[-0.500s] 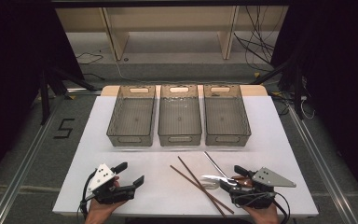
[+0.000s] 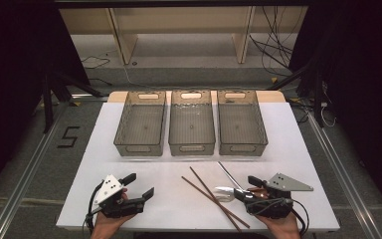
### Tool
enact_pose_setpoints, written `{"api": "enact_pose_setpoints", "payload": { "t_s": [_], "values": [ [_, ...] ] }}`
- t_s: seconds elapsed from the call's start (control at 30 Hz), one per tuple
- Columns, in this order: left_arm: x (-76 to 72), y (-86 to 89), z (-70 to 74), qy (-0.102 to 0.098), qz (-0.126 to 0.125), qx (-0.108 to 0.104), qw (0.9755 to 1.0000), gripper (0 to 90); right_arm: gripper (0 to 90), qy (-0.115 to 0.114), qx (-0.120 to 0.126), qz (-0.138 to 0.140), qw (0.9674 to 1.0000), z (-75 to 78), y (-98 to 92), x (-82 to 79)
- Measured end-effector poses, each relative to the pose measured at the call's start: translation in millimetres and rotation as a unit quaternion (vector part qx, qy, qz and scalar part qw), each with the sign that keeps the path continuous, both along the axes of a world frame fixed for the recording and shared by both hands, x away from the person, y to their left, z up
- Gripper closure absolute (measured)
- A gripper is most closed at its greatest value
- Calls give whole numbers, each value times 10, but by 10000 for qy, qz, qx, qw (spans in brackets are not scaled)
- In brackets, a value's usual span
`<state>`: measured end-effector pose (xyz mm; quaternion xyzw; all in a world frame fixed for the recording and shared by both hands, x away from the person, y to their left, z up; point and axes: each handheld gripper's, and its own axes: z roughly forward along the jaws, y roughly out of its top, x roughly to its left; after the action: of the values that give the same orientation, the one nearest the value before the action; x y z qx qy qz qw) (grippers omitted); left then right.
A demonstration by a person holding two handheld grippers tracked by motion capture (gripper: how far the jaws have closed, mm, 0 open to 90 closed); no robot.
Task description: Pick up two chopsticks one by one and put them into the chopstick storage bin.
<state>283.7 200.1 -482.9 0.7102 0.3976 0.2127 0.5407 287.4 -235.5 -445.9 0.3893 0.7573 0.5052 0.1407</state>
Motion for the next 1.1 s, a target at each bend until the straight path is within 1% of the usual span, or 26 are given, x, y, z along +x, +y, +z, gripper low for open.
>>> {"api": "enact_pose_setpoints", "payload": {
  "t_s": [0.13,0.23,0.3,0.33,0.4,0.53,0.63,0.8,0.87,0.93,1.1],
  "values": [
    [1,1,-1,7,6,-4,10000,166,361,284,-221,101,9993,84,72,16],
    [0,0,-1,3,0,9,10000,165,412,501,-551,239,9969,107,171,17],
    [1,2,0,4,-4,15,10000,165,438,665,-690,318,9949,97,236,18],
    [-1,2,0,6,-2,10,10000,165,451,726,-804,370,9934,87,269,16],
    [-1,2,0,5,-2,10,10000,165,489,796,-989,467,9908,64,328,6],
    [0,-1,-1,7,-10,31,10000,165,551,998,-1195,647,9857,19,426,-3],
    [-4,-6,-1,5,-12,22,10000,164,606,1034,-1336,741,9828,-44,489,-17],
    [-7,0,2,0,-14,25,10000,164,658,1246,-1646,825,9750,-141,560,-37],
    [-8,0,3,0,-17,31,10000,164,671,1320,-1693,840,9731,-172,566,-46],
    [-9,-3,2,2,-19,23,10000,164,695,1312,-1743,833,9723,-197,563,-59],
    [-10,-8,1,-7,-30,48,10000,164,729,1416,-1853,789,9692,-244,577,-86]
  ]
}}
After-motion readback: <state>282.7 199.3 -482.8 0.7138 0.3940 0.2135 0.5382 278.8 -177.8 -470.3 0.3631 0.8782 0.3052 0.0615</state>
